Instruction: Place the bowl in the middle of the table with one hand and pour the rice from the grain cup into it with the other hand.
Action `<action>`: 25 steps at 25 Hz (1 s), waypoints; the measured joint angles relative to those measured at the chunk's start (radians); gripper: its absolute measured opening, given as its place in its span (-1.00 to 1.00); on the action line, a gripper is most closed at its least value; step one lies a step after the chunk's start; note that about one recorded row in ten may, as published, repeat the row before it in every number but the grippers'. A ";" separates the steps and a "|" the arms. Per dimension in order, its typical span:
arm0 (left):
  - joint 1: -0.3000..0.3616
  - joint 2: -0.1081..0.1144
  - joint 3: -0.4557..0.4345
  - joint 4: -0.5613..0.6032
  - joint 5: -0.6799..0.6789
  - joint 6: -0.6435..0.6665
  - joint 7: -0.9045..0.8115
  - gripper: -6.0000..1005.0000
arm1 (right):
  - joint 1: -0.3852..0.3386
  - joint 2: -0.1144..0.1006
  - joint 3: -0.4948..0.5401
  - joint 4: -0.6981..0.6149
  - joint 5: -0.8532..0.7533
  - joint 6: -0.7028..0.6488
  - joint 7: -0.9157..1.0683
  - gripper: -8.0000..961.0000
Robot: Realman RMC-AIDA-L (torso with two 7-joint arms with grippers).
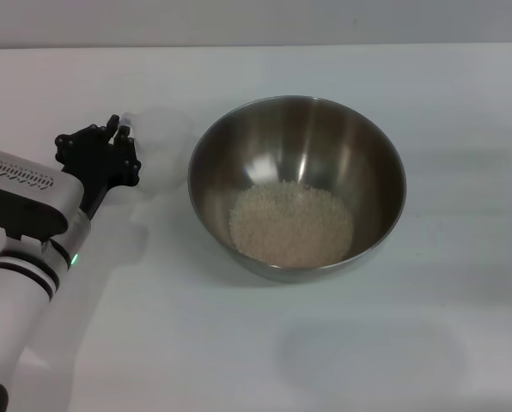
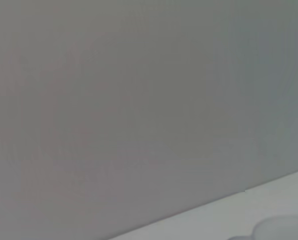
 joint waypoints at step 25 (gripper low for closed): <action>0.104 0.007 0.103 0.028 0.011 0.228 -0.034 -0.29 | -0.008 0.005 0.003 0.020 0.000 0.006 -0.009 0.18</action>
